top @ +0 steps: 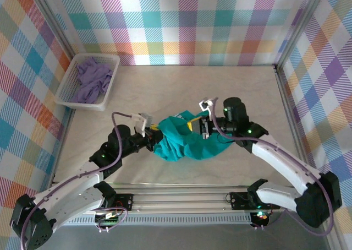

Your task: Fold the inside-out t-shirt

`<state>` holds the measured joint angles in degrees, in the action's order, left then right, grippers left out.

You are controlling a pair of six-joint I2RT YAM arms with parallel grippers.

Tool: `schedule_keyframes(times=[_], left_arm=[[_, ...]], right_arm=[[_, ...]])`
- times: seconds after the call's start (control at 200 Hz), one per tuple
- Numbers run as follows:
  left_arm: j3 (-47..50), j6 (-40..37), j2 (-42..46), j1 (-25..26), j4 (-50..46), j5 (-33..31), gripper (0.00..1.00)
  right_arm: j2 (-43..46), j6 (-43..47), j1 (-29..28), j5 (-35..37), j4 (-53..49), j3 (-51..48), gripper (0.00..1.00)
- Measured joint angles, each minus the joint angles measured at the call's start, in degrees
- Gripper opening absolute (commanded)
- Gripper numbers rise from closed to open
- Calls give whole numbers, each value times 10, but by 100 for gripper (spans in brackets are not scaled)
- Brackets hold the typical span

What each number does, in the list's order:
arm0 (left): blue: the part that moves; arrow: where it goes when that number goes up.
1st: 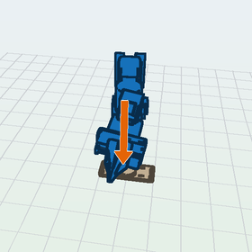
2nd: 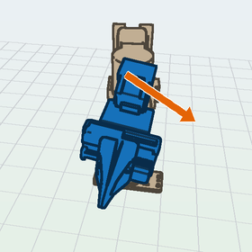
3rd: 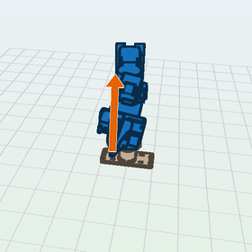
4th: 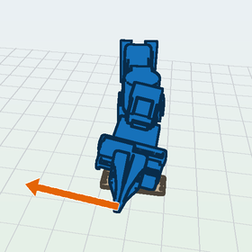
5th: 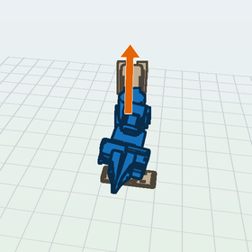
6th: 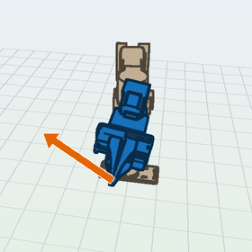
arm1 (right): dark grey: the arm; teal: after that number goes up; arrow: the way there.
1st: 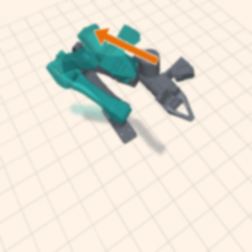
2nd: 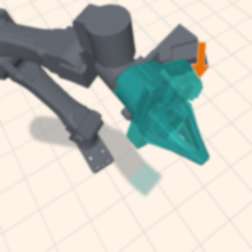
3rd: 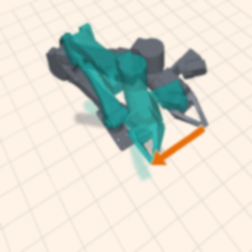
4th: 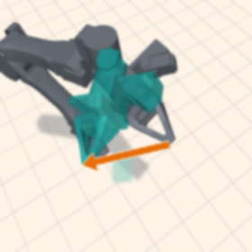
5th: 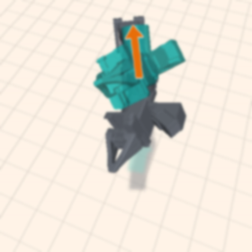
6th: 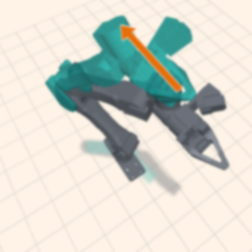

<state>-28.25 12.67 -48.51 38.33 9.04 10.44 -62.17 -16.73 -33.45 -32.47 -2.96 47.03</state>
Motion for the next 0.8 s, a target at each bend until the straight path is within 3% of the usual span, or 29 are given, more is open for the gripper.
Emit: schedule_keyframes(times=[0.07,0.3,0.47,0.665,0.8], left_arm=[[-10,8,-23,0,-51,-24,45],[-90,49,-45,0,-226,-70,68],[-144,99,-26,21,-328,-131,69],[-237,127,-50,116,-422,-241,69],[-277,130,-87,160,-430,-266,60]], right_arm=[[19,-1,-1,0,50,-17,0],[-25,-7,-24,5,129,-38,0],[-49,-28,-41,30,139,-38,0],[-57,-65,-57,70,138,-37,0],[-57,-95,-60,85,141,-34,0]])
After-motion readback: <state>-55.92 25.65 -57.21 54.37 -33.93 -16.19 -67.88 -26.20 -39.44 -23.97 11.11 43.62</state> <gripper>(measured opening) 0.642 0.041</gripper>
